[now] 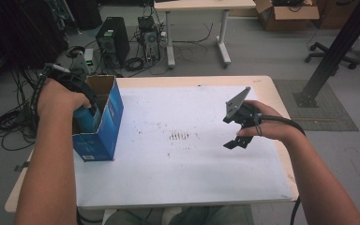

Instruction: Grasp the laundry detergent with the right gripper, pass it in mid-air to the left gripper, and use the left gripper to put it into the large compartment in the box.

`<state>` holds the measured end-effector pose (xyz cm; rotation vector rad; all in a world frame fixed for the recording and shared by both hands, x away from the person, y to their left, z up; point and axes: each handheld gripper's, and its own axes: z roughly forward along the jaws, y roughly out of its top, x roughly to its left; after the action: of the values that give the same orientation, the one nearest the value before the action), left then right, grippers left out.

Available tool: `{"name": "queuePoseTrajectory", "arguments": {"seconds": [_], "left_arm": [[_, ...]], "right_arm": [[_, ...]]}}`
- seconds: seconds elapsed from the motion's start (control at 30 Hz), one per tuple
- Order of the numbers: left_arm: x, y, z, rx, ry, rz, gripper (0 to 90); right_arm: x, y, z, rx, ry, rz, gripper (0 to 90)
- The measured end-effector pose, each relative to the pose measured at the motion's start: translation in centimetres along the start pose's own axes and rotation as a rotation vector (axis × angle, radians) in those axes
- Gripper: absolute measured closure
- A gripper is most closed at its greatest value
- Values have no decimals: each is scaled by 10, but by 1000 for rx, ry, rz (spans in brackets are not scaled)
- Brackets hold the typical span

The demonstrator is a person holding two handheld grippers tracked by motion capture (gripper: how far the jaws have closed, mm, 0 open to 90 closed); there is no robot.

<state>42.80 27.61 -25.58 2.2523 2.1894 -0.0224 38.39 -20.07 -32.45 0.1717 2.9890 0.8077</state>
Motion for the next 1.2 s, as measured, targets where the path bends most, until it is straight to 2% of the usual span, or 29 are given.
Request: {"name": "queuePoseTrajectory", "arguments": {"seconds": [0.63, 0.9, 1.2], "left_arm": [[1, 3, 35, 39, 3, 9, 385], [2, 3, 44, 46, 6, 11, 384], [2, 2, 45, 19, 6, 18, 384]], "right_arm": [[0, -2, 4, 0, 6, 8, 29], [0, -4, 6, 1, 10, 8, 29], [1, -4, 8, 3, 15, 9, 29]]}}
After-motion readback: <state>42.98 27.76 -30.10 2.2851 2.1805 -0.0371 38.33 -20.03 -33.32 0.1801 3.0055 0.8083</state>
